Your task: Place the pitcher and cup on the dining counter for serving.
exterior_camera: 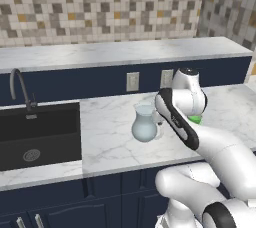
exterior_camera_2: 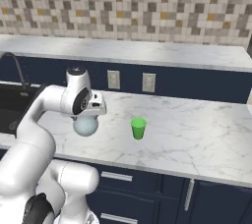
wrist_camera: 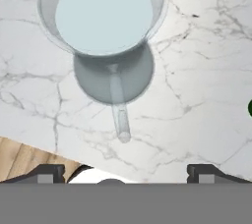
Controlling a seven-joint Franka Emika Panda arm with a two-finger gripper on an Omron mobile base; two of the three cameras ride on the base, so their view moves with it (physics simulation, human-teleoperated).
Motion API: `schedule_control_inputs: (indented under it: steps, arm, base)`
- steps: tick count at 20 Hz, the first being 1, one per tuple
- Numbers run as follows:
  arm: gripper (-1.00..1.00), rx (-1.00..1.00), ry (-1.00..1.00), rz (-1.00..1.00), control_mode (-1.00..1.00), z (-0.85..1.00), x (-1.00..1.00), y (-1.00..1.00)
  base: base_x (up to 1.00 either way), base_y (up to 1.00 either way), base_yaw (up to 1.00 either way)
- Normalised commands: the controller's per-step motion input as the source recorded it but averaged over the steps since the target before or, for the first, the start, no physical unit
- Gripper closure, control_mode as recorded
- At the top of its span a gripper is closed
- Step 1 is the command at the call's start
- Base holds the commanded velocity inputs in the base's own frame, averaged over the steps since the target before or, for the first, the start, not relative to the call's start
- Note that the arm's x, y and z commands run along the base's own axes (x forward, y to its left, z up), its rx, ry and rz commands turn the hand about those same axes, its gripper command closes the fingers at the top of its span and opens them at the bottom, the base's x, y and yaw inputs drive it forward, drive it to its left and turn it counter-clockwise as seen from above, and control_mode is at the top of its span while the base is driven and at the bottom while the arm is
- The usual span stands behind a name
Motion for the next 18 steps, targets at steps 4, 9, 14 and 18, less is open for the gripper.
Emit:
schedule_control_inputs:
  steps: [4, 9, 14, 18]
  arm:
    - [-1.0, 0.0, 0.0, 0.13, -1.0, -0.42, 0.21, 0.02]
    - [-1.0, 0.0, 0.0, 0.07, -1.0, -0.28, 0.36, 0.0]
    - [-1.0, 0.0, 0.0, 0.03, -1.0, -0.16, 0.46, 0.0]
    - [-1.0, 0.0, 0.0, 0.02, -1.0, -0.16, 0.42, 0.0]
  base:
    - [0.0, 0.0, 0.0]
    - [0.0, 0.0, 0.0]
    - [0.0, 0.0, 0.0]
    - [0.0, 0.0, 0.0]
